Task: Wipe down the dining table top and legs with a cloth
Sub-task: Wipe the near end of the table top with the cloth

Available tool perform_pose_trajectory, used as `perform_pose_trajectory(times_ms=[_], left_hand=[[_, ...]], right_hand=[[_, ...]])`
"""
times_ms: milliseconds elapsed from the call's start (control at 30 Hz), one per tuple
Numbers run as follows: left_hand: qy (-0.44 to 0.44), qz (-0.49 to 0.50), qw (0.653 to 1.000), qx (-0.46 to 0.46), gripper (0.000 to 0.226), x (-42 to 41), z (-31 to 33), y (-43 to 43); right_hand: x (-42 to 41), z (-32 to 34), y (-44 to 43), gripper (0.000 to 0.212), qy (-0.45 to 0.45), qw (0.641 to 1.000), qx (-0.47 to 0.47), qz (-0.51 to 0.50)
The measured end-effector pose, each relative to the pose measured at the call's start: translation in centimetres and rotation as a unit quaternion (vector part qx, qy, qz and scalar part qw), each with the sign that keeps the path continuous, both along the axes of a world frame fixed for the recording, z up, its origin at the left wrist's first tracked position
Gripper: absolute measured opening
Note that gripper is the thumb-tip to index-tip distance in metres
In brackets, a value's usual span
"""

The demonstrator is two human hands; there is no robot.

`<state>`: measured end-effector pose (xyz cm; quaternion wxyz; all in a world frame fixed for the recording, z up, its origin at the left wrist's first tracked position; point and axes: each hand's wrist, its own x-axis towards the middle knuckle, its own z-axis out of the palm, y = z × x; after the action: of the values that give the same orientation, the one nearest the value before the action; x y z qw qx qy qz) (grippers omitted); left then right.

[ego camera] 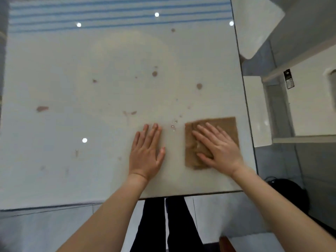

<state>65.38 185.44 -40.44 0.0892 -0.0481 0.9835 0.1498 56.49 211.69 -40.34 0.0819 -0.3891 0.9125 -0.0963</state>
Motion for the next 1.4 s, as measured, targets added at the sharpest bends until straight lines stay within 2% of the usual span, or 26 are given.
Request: perform_pose_trajectory(times_ms=[267,367,467,567,700,800,867,1033,1233,1333,1400], left_hand=[[0.037,0.012,0.999,0.004,0.064,0.0,-0.3,-0.2],[0.049,0.011,0.999,0.011,0.063,0.0,-0.3,0.0],[0.047,0.015,0.999,0.014,0.063,0.0,-0.2,0.0],[0.041,0.013,0.999,0.016,0.063,0.0,0.0,-0.1],[0.031,0.012,0.999,0.015,0.063,-0.1,0.3,-0.2],[0.02,0.012,0.999,0.025,0.064,-0.2,0.4,-0.2],[0.017,0.011,0.999,0.03,0.064,-0.3,0.4,-0.2],[0.021,0.011,0.999,0.038,0.064,-0.3,0.4,-0.3],[0.038,-0.001,0.998,0.042,0.068,-0.2,0.1,-0.5],[0.046,-0.009,0.998,0.036,0.069,0.0,-0.2,-0.5],[0.051,-0.01,0.998,0.036,0.069,0.0,-0.2,-0.5]], right_hand=[[-22.2,-0.3,-3.9,0.065,0.009,0.981,-0.004,-0.192],[-25.5,-0.1,-6.1,0.066,-0.003,0.972,0.013,-0.234],[-20.1,0.3,-7.7,0.068,-0.016,0.982,0.005,-0.189],[-6.9,0.3,-6.6,0.061,-0.019,0.998,0.012,-0.061],[8.8,0.7,-0.6,0.066,-0.038,0.993,0.052,0.098],[9.0,0.8,2.4,0.075,-0.032,0.979,0.068,0.19],[5.7,0.7,1.8,0.068,-0.048,0.976,0.063,0.201],[-8.7,0.2,-3.6,0.059,-0.01,0.999,0.025,0.027],[-30.3,-0.6,-11.4,0.066,0.016,0.984,0.006,-0.179],[-35.4,-0.4,-15.9,0.061,-0.003,0.958,0.007,-0.287],[-34.7,-0.4,-18.7,0.059,-0.003,0.96,0.006,-0.279]])
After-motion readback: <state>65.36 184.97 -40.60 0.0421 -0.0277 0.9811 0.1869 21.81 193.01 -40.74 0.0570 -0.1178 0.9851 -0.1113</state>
